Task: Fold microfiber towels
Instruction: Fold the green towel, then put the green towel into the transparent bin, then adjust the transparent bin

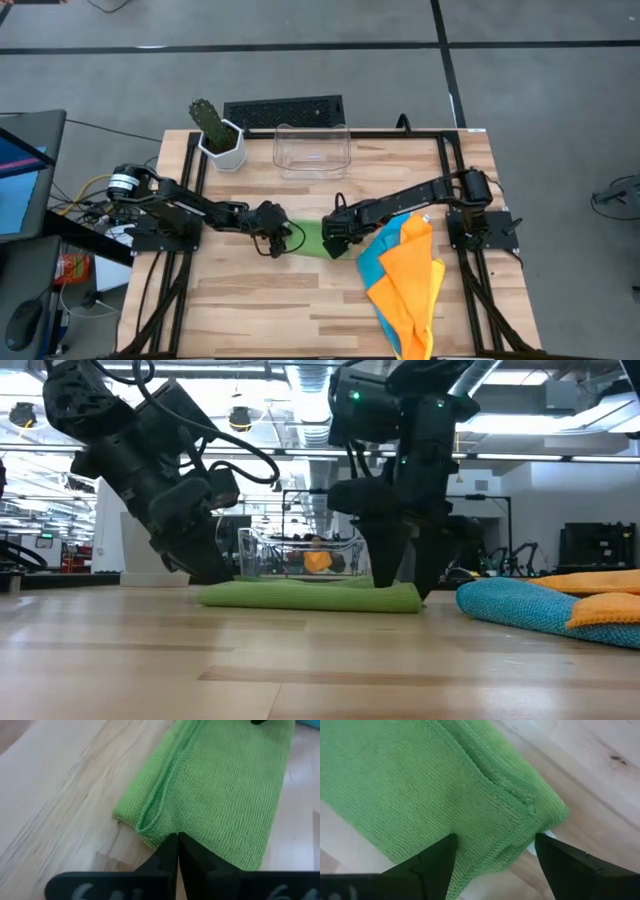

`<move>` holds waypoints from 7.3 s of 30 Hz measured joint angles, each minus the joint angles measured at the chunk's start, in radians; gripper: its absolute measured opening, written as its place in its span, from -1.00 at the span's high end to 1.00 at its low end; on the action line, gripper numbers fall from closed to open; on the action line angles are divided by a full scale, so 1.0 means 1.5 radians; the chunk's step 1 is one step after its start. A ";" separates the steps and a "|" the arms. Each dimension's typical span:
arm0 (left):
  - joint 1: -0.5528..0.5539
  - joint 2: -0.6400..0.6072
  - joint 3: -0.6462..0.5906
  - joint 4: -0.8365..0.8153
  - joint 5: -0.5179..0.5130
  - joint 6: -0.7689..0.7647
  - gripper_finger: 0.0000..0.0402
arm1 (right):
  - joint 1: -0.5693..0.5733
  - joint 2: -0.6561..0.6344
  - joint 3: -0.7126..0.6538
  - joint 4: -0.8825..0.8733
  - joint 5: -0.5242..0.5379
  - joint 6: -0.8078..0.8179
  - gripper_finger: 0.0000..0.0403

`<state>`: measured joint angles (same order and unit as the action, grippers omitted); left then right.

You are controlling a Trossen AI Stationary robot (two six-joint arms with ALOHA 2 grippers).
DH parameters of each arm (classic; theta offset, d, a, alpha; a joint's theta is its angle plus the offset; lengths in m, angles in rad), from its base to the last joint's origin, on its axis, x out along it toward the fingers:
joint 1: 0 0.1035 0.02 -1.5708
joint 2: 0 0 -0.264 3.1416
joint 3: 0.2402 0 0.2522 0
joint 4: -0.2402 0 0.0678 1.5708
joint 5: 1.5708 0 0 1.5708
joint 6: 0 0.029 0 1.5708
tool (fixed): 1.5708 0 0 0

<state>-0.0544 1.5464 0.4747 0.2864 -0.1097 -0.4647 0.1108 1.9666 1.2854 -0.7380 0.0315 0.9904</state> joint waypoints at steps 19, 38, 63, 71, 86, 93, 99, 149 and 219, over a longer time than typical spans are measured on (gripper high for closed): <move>0.000 -0.001 0.000 0.014 0.000 -0.030 0.98 | -0.007 0.003 0.000 -0.062 0.023 0.010 -0.47; -0.002 -0.001 0.000 0.014 0.040 -0.050 0.98 | -0.050 0.051 0.005 0.057 -0.060 0.004 0.43; 0.037 -0.495 0.001 -0.315 0.114 -0.199 0.98 | -0.214 -0.168 0.120 0.049 -0.094 -0.209 0.90; 0.037 -0.598 0.001 -0.335 0.051 -0.206 0.98 | -0.271 -0.092 0.300 0.042 -0.126 -0.263 0.90; 0.037 -0.614 0.001 -0.368 0.038 -0.211 0.98 | -0.367 0.116 0.614 0.008 -0.197 -0.329 0.90; 0.037 -0.613 0.001 -0.377 0.021 -0.211 0.98 | -0.391 0.133 0.634 -0.067 -0.202 -0.370 0.90; 0.037 -0.613 0.001 -0.377 0.012 -0.211 0.98 | -0.398 0.133 0.635 -0.110 -0.201 -0.404 0.90; 0.037 -0.613 0.001 -0.398 -0.031 -0.221 0.98 | -0.450 0.230 0.634 -0.257 -0.291 -0.577 0.86; 0.218 -0.390 0.098 -0.215 0.007 -0.157 1.00 | -0.434 0.041 0.688 -0.332 -0.102 -0.678 0.88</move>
<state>0.2725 0.9610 0.6213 -0.0356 -0.0993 -0.7002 -0.5405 2.0282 2.3173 -1.2367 -0.1212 -0.0269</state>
